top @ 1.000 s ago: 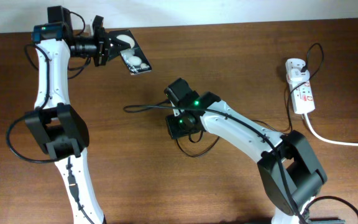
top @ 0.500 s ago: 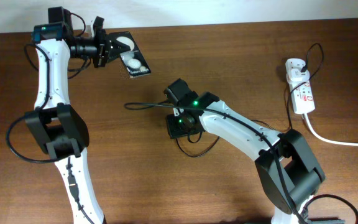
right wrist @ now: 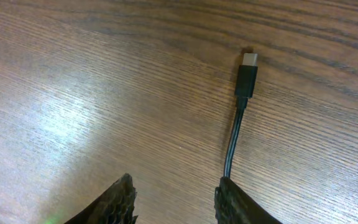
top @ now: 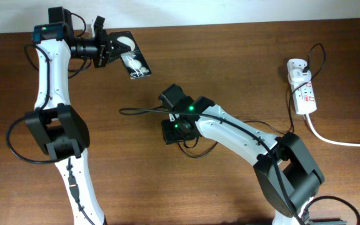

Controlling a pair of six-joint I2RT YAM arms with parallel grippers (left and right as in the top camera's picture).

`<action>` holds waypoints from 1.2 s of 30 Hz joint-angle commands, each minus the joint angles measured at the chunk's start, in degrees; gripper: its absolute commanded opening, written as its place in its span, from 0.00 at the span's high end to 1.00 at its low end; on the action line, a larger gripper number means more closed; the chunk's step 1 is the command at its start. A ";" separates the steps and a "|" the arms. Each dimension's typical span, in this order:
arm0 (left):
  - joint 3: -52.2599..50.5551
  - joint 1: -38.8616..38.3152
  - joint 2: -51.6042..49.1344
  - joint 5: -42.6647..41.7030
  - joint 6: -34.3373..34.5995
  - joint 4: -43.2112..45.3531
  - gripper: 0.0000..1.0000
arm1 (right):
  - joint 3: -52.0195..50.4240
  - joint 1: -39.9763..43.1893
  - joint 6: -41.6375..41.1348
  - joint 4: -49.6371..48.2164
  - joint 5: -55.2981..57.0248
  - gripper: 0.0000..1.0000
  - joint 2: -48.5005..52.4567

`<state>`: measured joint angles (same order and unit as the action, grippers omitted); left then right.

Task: Plug charger to phone and switch on socket
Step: 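Move the right gripper down over the black cable's connector end, then grasp the cable connector with the right gripper and lift it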

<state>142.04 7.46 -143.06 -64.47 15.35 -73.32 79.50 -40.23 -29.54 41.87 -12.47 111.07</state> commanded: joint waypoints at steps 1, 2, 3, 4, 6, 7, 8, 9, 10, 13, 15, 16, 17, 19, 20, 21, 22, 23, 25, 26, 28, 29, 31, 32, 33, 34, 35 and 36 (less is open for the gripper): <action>1.16 0.20 0.04 -1.68 -1.40 -0.11 1.00 | 0.15 -0.39 -1.01 -0.17 0.20 0.55 2.80; 1.16 0.20 0.04 -1.68 -1.40 -0.09 1.00 | 0.15 -0.37 -1.01 -0.22 -0.07 0.55 3.23; 1.16 0.20 0.04 -1.68 -1.38 -0.11 1.00 | 0.15 -0.44 -1.01 -0.31 -0.42 0.55 3.32; 1.16 0.20 0.04 -1.68 -1.40 -0.11 1.00 | 0.15 -0.44 -1.01 -0.33 -0.37 0.56 3.32; 1.16 0.20 0.04 -1.68 -1.40 -0.11 1.00 | 0.15 -0.44 -1.01 -0.46 -0.39 0.56 3.32; 1.16 0.20 0.04 -1.68 -1.40 -0.11 1.00 | 0.15 -0.44 -1.01 -0.46 -0.39 0.56 3.32; 1.16 0.20 0.04 -1.73 -1.38 -0.13 1.00 | 0.15 -0.59 -1.01 -0.50 -0.35 0.56 3.41; 1.16 0.20 0.04 -1.73 -1.38 -0.39 1.00 | 0.15 -0.76 -1.01 -0.59 -0.33 0.56 3.50; 1.16 0.20 0.04 -1.73 -1.38 -0.59 1.00 | 0.15 -1.05 -1.01 -0.83 -0.28 0.56 3.67; 1.16 0.20 0.04 -1.70 -1.38 -0.96 1.00 | 0.15 -1.92 -1.03 -1.38 0.81 0.57 3.78; 1.16 0.20 0.04 -1.70 -1.38 -0.96 1.00 | 0.15 -2.43 -1.05 -1.73 1.64 0.57 3.80; 1.16 0.20 0.04 -1.70 -1.38 -0.96 1.00 | 0.15 -2.60 -1.31 -1.75 2.38 0.57 3.85; 1.16 0.20 0.04 -1.70 -1.38 -0.96 1.00 | 0.15 -2.84 -1.46 -1.73 3.19 0.59 3.85; 1.16 0.20 0.04 -1.68 -1.38 -0.96 1.00 | 0.15 -2.89 -1.49 -1.55 5.64 0.60 3.85; 1.16 0.20 0.04 -1.68 -1.40 -0.96 1.00 | 0.15 -2.89 -1.46 -1.57 6.84 0.60 3.85; 1.16 0.20 0.04 -1.68 -1.40 -0.96 1.00 | 0.15 -2.89 -1.46 -1.60 7.78 0.60 3.85; 1.16 0.20 0.04 -1.68 -1.40 -0.96 1.00 | 0.15 -2.89 -1.44 -1.60 8.94 0.60 3.85; 1.16 0.20 0.04 -1.68 -1.40 -0.96 1.00 | 0.15 -2.89 -1.44 -1.60 9.60 0.60 3.85; 1.16 0.20 0.04 -1.68 -1.40 -0.96 1.00 | 0.15 -2.89 -1.42 -1.57 11.13 0.60 3.85; 1.16 0.20 0.04 -1.66 -1.40 -0.94 1.00 | 0.15 -2.89 -1.40 -1.57 11.87 0.60 3.85; 1.16 0.20 0.04 -1.68 -1.40 -0.96 1.00 | 0.15 -2.89 -1.40 -1.57 13.00 0.60 3.85; 1.16 0.20 0.04 -1.68 -1.40 -0.96 1.00 | 0.15 -2.89 -1.40 -1.57 13.00 0.60 3.85; 1.16 0.20 0.04 -1.68 -1.40 -0.96 1.00 | 0.15 -2.89 -1.38 -1.57 13.03 0.60 3.85; 1.16 0.20 0.04 -1.68 -1.40 -0.96 1.00 | 0.15 -2.89 -1.38 -1.57 13.03 0.60 3.85; 1.16 0.20 0.04 -1.68 -1.40 -0.96 1.00 | 0.15 -2.89 -1.38 -1.57 13.18 0.60 3.85; 1.16 0.20 0.04 -1.68 -1.40 -0.96 1.00 | 0.11 -2.89 -1.38 -1.60 13.20 0.60 3.85; 1.16 0.20 0.04 -1.68 -1.40 -0.96 1.00 | -0.04 -2.89 -1.38 -1.81 13.20 0.60 3.85; 1.16 0.20 0.04 -1.68 -1.40 -0.96 1.00 | -0.48 -2.89 -1.40 -2.32 13.20 0.60 3.85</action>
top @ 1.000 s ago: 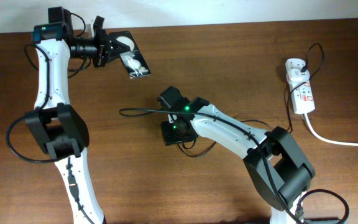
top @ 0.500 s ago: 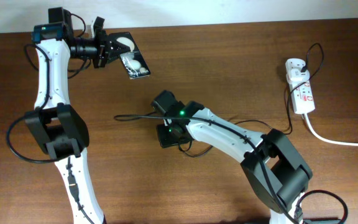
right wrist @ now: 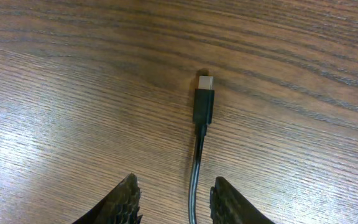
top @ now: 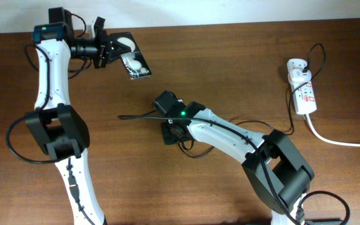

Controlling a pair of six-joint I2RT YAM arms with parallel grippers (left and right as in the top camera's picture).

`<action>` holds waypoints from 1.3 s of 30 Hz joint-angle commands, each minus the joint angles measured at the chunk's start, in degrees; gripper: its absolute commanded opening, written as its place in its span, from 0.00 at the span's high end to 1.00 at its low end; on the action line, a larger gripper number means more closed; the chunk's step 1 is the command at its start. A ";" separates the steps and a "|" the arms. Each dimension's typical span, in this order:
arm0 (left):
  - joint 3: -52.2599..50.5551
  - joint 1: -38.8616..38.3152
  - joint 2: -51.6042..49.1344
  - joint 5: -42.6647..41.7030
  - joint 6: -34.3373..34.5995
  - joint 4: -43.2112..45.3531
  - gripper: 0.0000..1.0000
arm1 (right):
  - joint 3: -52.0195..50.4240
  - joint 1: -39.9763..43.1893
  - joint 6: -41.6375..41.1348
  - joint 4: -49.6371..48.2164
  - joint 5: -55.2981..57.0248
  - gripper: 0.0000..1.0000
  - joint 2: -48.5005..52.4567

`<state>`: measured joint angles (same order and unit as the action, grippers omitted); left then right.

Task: Plug charger to phone and switch on socket
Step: 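Grasp the cable connector with the right gripper and lift it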

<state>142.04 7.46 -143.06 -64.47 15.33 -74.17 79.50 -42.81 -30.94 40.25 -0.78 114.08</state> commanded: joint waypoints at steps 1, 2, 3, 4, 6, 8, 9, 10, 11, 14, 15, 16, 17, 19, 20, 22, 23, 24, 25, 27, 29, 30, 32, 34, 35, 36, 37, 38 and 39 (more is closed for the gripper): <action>1.16 0.20 0.04 -1.68 -1.38 -0.11 1.00 | -0.92 -0.31 0.02 -1.27 1.51 0.60 0.83; 1.16 0.20 0.04 -1.68 -1.38 -0.11 1.00 | -1.38 -0.31 0.02 -1.73 1.51 0.60 0.83; 1.16 0.20 0.04 -1.68 -1.38 -0.11 1.00 | -2.05 -0.31 0.02 -2.43 1.49 0.60 0.83; 1.16 0.20 0.04 -1.68 -1.38 -0.11 1.00 | -2.67 -0.31 0.00 -3.06 1.49 0.60 0.83; 1.16 0.20 0.04 -1.66 -1.38 -0.09 1.00 | -3.41 -0.31 0.00 -3.98 1.49 0.60 0.83; 1.16 0.20 0.04 -1.66 -1.38 -0.09 1.00 | -3.45 -0.31 0.00 -4.28 1.49 0.60 0.85; 1.16 0.20 0.04 -1.66 -1.38 -0.09 1.00 | -3.50 -0.31 0.00 -4.46 1.51 0.60 0.83; 1.16 0.20 0.04 -1.66 -1.38 -0.09 1.00 | -3.65 -0.31 0.00 -4.76 1.51 0.60 0.85; 1.16 0.20 0.04 -1.66 -1.38 -0.09 1.00 | -4.09 -0.31 0.00 -5.44 1.51 0.60 0.92; 1.16 0.20 0.04 -1.66 -1.38 -0.11 1.00 | -4.61 -0.31 0.00 -6.27 1.49 0.60 2.84; 1.16 0.20 0.04 -1.66 -1.38 -0.11 1.00 | -4.61 -0.28 0.00 -6.36 1.46 0.61 3.54; 1.16 0.20 0.04 -1.66 -1.38 -0.11 1.00 | -4.61 -0.28 -0.02 -6.47 1.40 0.61 4.20; 1.16 0.20 0.04 -1.66 -1.38 -0.09 1.00 | -4.61 -0.28 0.00 -6.60 1.29 0.61 4.37; 1.16 0.20 0.04 -1.66 -1.38 -0.09 1.00 | -4.61 -0.24 -0.02 -6.86 1.29 0.62 4.37; 1.16 0.20 0.04 -1.66 -1.38 -0.09 1.00 | -4.61 -0.24 -0.02 -6.91 1.29 0.64 4.37; 1.16 0.20 0.04 -1.66 -1.38 -0.09 1.00 | -4.61 -0.24 -0.02 -6.91 1.29 0.73 4.37; 1.16 0.20 0.04 -1.66 -1.38 -0.09 1.00 | -4.61 -0.24 -0.02 -6.91 1.29 0.77 4.37; 1.16 0.20 0.04 -1.66 -1.38 -0.09 1.00 | -4.61 -0.24 -0.02 -6.93 1.29 0.82 4.37; 1.16 0.20 0.04 -1.66 -1.38 -0.09 1.00 | -4.61 -0.24 -0.02 -7.08 1.27 0.86 4.37; 1.16 0.20 0.04 -1.66 -1.38 -0.09 1.00 | -4.61 -0.24 -0.02 -7.13 1.22 0.95 4.37; 1.16 0.20 0.04 -1.66 -1.38 -0.09 1.00 | -4.61 -0.24 0.00 -7.13 1.25 0.96 4.35; 1.16 0.20 0.04 -1.68 -1.38 -0.09 1.00 | -4.59 -0.22 0.00 -7.10 1.22 0.96 4.35; 1.16 0.17 0.04 -1.68 -1.38 -0.11 1.00 | -4.55 0.15 0.02 -7.04 -0.92 0.96 3.72; 1.16 0.17 0.04 -1.70 -1.38 -0.13 1.00 | -4.55 1.42 0.66 -7.06 -5.44 0.96 1.73; 1.16 0.17 0.04 -1.73 -1.38 -0.13 1.00 | -4.55 2.56 0.68 -6.67 -7.52 0.96 -0.28; 1.16 0.17 0.04 -1.73 -1.38 -0.11 1.00 | -4.57 3.26 0.68 -6.60 -8.37 0.96 -1.64; 1.16 0.17 0.04 -1.73 -1.40 -0.11 1.00 | -4.57 4.22 1.57 -6.49 -9.88 0.96 -3.74; 1.16 0.17 0.04 -1.73 -1.81 -0.11 1.00 | -4.57 4.90 2.82 -6.49 -11.69 0.96 -5.60; 1.16 0.17 0.04 -1.75 -1.99 -0.09 1.00 | -4.57 5.57 3.50 -6.45 -13.57 0.96 -8.24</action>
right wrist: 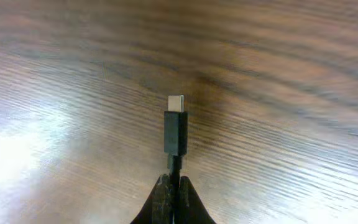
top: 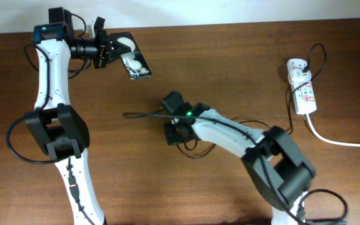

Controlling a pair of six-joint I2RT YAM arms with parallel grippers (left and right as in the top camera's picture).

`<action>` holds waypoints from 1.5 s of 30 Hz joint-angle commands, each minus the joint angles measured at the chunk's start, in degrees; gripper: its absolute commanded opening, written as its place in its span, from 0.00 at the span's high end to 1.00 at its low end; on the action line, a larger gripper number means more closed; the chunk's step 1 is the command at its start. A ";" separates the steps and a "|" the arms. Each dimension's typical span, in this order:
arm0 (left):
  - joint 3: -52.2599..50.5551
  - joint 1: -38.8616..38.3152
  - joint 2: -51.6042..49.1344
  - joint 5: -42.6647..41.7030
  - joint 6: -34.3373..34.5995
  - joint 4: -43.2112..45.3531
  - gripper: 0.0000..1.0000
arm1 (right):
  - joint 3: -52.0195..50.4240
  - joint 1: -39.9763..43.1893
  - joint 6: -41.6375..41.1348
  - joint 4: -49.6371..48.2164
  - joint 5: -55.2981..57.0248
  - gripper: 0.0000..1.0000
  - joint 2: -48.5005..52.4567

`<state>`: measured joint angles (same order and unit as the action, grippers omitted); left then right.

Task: Plug charger to phone and switch on socket
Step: 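Grasp the cable connector with the right gripper and lift it, then push the cable connector up into the phone's bottom port with the right gripper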

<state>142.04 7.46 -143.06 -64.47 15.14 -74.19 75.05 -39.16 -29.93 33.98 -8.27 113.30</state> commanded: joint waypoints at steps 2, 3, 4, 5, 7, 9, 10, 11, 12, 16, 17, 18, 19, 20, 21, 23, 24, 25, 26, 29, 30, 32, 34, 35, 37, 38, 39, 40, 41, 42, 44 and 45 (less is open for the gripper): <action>1.16 0.17 0.04 -1.75 -1.79 -0.07 1.00 | -0.11 2.34 2.47 -0.17 -7.02 0.96 -11.67; 1.16 0.17 0.04 -1.77 -1.79 -0.07 1.00 | -0.11 2.34 2.49 -0.17 -7.02 0.96 -13.38; 1.16 0.17 0.04 -1.79 -1.79 -0.09 1.00 | -0.13 2.34 2.49 -0.17 -7.04 0.96 -14.95; 1.16 0.17 0.04 -1.95 -1.79 -0.07 1.00 | -0.17 2.43 2.49 0.09 -7.02 0.96 -17.27; 1.16 0.17 0.04 -2.21 -1.79 -0.07 1.00 | -0.31 2.49 2.69 0.83 -6.99 0.96 -20.85; 1.16 0.17 0.04 -2.25 -1.79 -0.07 1.00 | -1.07 2.49 2.71 1.03 -6.97 0.96 -23.69; 1.16 0.13 0.04 -2.49 -1.79 -0.07 1.00 | -1.53 2.49 2.69 0.92 -6.97 0.96 -24.74; 1.16 0.09 0.04 -3.21 -1.88 -0.04 1.00 | -2.43 2.49 2.69 0.74 -6.97 0.96 -26.47; 1.16 0.02 0.04 -4.37 -2.25 -0.04 1.00 | -3.21 2.56 2.69 0.68 -6.97 0.96 -27.98; 1.16 -0.90 0.04 -7.28 -4.13 0.00 1.00 | -5.90 3.98 2.43 0.70 -7.32 0.96 -33.99; 1.16 -1.31 0.04 -8.26 -4.79 -0.02 1.00 | -6.54 4.37 2.40 0.70 -7.87 0.96 -35.26; 1.16 -1.77 0.04 -9.75 -5.60 -0.02 1.00 | -7.37 4.76 1.77 0.68 -8.28 0.96 -36.83; 1.16 -2.27 0.04 -11.43 -6.10 0.02 1.00 | -8.00 4.94 1.27 0.66 -8.28 0.96 -38.10; 1.16 -2.64 0.04 -12.33 -6.10 0.04 1.00 | -8.68 5.09 0.74 0.59 -8.41 0.96 -39.36; 1.16 -3.30 0.04 -14.01 -6.43 0.22 1.00 | -9.81 5.11 0.46 -0.52 -9.22 0.96 -41.00; 1.16 -4.44 0.04 -18.56 -8.20 0.81 1.00 | -13.29 5.11 -2.36 -4.33 -10.84 0.96 -44.02; 1.16 -5.01 0.04 -21.22 -9.11 0.85 1.00 | -15.93 5.11 -4.83 -7.32 -11.50 0.96 -45.62; 1.16 -5.77 0.04 -24.09 -10.10 0.83 1.00 | -19.39 5.11 -7.26 -12.22 -13.09 0.96 -47.25; 1.16 -6.38 0.04 -25.51 -10.60 0.83 1.00 | -22.08 5.11 -8.59 -15.85 -14.19 0.96 -48.37; 1.16 -8.37 0.04 -25.73 -10.71 0.81 1.00 | -27.52 5.11 -11.78 -22.95 -14.51 0.96 -49.22; 1.16 -9.03 0.04 -25.73 -10.71 0.81 1.00 | -28.13 5.11 -12.63 -23.93 -14.51 0.96 -48.87; 1.16 -10.36 0.04 -25.73 -10.71 0.79 1.00 | -28.24 5.11 -12.87 -25.29 -14.78 0.96 -48.00; 1.16 -12.09 0.04 -25.73 -10.71 0.79 1.00 | -28.24 5.18 -15.21 -26.53 -14.16 0.96 -47.21; 1.16 -12.66 0.04 -25.73 -10.71 0.79 1.00 | -28.24 5.18 -16.81 -26.56 -13.31 0.96 -46.88; 1.16 -13.57 0.04 -25.73 -10.71 0.79 1.00 | -28.24 5.18 -17.31 -26.58 -11.74 0.96 -46.58; 1.16 -13.97 0.04 -25.73 -10.71 0.79 1.00 | -28.24 5.18 -17.31 -26.56 -10.40 0.96 -46.58; 1.16 -14.38 0.04 -25.73 -10.71 0.79 1.00 | -28.24 5.18 -17.27 -26.56 -8.85 0.96 -46.58; 1.16 -14.60 0.04 -25.70 -10.71 0.81 1.00 | -28.24 5.18 -17.29 -26.56 -8.24 0.96 -46.58; 1.16 -14.69 0.04 -25.73 -10.71 0.81 1.00 | -28.24 5.18 -17.27 -26.53 -7.56 0.96 -46.51; 1.16 -14.84 0.04 -25.73 -10.71 0.81 1.00 | -28.24 5.27 -17.27 -26.53 -6.80 0.96 -46.47; 1.16 -14.93 0.04 -25.59 -10.73 0.81 1.00 | -28.24 6.60 -16.48 -26.51 -6.47 0.96 -46.36; 1.16 -14.93 0.04 -25.55 -10.78 0.81 1.00 | -28.24 7.52 -14.62 -26.58 -6.71 0.96 -46.25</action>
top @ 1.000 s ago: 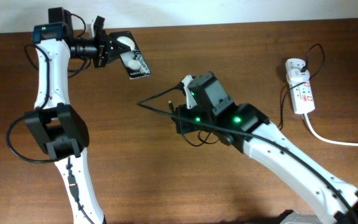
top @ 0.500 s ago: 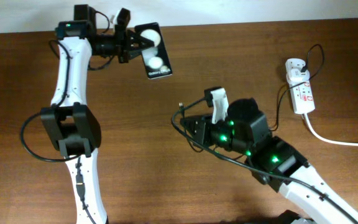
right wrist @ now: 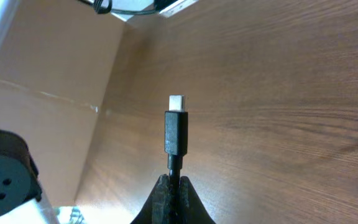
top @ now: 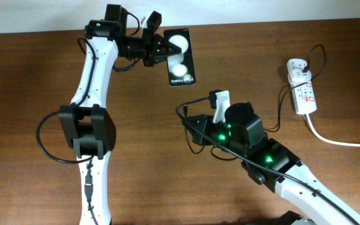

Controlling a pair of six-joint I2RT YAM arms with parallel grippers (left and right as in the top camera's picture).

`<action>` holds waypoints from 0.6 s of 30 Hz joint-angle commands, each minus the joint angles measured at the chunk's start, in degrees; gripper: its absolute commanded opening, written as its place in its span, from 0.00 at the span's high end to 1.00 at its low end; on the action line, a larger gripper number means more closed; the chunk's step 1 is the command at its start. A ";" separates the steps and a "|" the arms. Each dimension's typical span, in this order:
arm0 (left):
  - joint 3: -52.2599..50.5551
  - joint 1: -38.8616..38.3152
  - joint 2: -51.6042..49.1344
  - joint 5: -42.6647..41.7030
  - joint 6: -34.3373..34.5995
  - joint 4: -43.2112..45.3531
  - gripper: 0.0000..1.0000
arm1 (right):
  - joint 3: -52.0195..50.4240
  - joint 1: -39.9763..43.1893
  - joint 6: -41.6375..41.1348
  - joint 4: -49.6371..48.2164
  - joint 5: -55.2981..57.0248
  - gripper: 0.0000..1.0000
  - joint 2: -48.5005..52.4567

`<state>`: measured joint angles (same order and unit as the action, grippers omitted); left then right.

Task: Plug charger to phone and switch on socket
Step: 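Push the cable connector up into the phone's bottom port with the right gripper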

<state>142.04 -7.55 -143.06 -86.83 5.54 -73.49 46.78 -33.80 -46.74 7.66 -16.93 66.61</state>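
Observation:
In the overhead view my left gripper (top: 157, 47) is shut on the left edge of the black phone (top: 181, 57) and holds it above the back of the table. My right gripper (right wrist: 174, 194) is shut on the black charger cable just behind its plug (right wrist: 176, 127). The plug's metal tip points away from the wrist, over the wood. In the overhead view the cable end (top: 182, 111) sticks out from the right arm below the phone and well apart from it. The white socket strip (top: 303, 86) lies at the far right.
The slack charger cable (top: 274, 106) runs from the right arm to the socket strip, and a white mains lead (top: 336, 140) goes off the right edge. The left arm's base (top: 86, 128) stands at the left. The wall edge (right wrist: 61, 99) shows in the right wrist view.
The left arm has swung the phone to the right, toward the table's middle. My right gripper, still shut on the cable, has risen off the wood and now points toward the back wall.
My right gripper was open over the table with the plug off to the right of its fingers. Then the cable lay between the open fingers. Then the fingers were shut on it behind the plug. Now plug and phone are both held in the air, closer together.

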 commanded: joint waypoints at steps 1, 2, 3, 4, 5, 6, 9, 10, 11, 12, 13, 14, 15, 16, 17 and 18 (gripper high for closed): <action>1.16 0.09 0.04 -3.15 -1.33 0.11 1.00 | 0.04 3.04 5.16 -0.46 1.95 0.96 0.44; 1.16 0.09 0.04 -2.67 -1.33 0.11 1.00 | 0.04 3.65 7.19 -0.39 1.90 0.96 0.44; 1.16 0.09 0.04 -1.86 -1.31 0.07 1.00 | 0.04 4.31 8.63 -0.46 1.84 0.96 0.44; 1.16 0.02 0.04 -1.64 -1.31 0.07 1.00 | 0.04 4.70 9.33 -0.74 1.46 0.96 0.44; 1.16 -0.09 0.04 -1.64 -1.31 -0.09 1.00 | 0.04 4.98 10.03 -1.05 0.83 0.96 0.44; 1.16 -0.26 0.04 -1.64 -1.31 -0.17 1.00 | 0.04 5.01 10.40 -1.09 0.66 0.96 0.63; 1.16 -1.20 0.04 -0.26 -1.31 -0.66 1.00 | 0.13 5.01 12.81 -1.27 -1.36 0.96 1.77; 1.16 -1.55 0.04 0.90 -1.31 -0.83 1.00 | 0.17 5.01 13.55 -1.38 -2.01 0.96 2.14; 1.16 -2.05 0.04 1.79 -1.31 -0.90 1.00 | 0.17 5.01 13.57 -1.44 -2.43 0.96 2.40; 1.16 -2.36 0.04 2.19 -1.31 -0.96 1.00 | 0.17 5.01 13.60 -1.49 -2.89 0.96 2.69; 1.16 -2.64 0.04 2.21 -1.31 -0.96 1.00 | 0.17 5.01 13.60 -1.53 -3.45 0.96 2.97; 1.16 -2.84 0.04 2.21 -1.31 -0.96 1.00 | 0.17 5.01 13.57 -1.53 -3.48 0.96 3.17; 1.16 -3.08 0.04 2.21 -1.31 -0.96 1.00 | 0.17 5.01 13.57 -1.55 -3.45 0.96 3.21; 1.16 -3.19 0.04 2.21 -1.31 -0.96 1.00 | 0.17 5.01 13.57 -1.68 -3.45 0.96 3.21; 1.16 -3.43 0.04 2.23 -1.33 -0.96 1.00 | 0.17 5.01 13.51 -2.45 -3.48 0.96 3.21; 1.16 -3.45 0.04 2.23 -1.33 -0.96 1.00 | 0.17 5.03 13.49 -2.64 -3.43 0.96 3.21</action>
<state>142.04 -10.87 -143.06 -83.31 5.34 -74.37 46.78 -29.17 -34.20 6.04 -19.53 69.56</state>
